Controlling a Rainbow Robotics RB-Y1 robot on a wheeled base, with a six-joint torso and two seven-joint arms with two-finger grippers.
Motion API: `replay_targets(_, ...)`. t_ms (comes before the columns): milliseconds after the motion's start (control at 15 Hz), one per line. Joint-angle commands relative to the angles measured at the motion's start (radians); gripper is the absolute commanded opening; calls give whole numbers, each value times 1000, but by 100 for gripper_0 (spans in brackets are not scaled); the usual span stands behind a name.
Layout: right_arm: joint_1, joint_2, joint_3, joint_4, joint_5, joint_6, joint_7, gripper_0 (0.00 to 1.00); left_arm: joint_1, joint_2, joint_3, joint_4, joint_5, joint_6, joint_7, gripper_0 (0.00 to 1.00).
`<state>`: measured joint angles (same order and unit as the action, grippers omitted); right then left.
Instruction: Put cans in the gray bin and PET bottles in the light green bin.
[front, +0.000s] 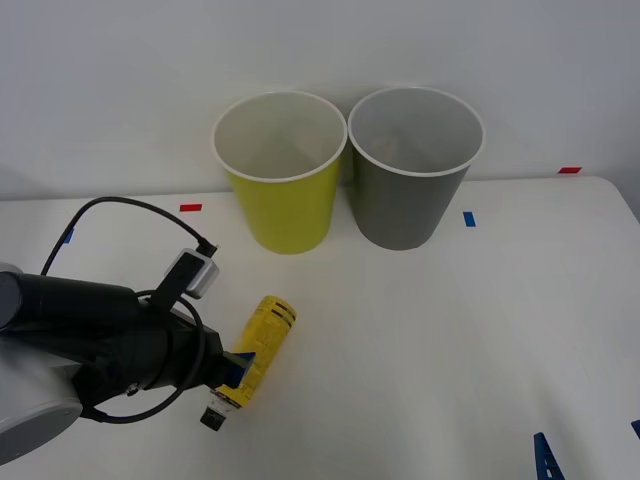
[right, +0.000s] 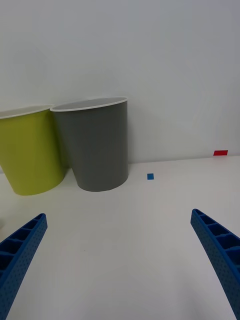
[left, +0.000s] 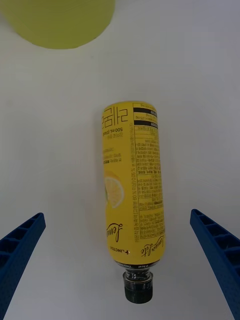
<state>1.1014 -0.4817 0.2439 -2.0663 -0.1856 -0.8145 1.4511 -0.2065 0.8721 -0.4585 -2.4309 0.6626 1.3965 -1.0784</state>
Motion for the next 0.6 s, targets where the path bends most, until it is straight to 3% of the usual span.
replay_targets(67, 0, 0, 0, 0, 0, 0, 0, 100, -25, -58, -9, 13, -17, 67, 9, 100)
replay_targets(200, 0, 0, 0, 0, 0, 0, 0, 100, -25, -84, -14, 13, -47, 85, 9, 100)
replay_targets(333, 0, 0, 0, 0, 0, 0, 0, 100, -62, -88, -95, 21, -147, 90, 15, 100)
replay_targets(600, 0, 0, 0, 0, 0, 0, 0, 100, -157, -137, -155, 96, -152, 121, 38, 100)
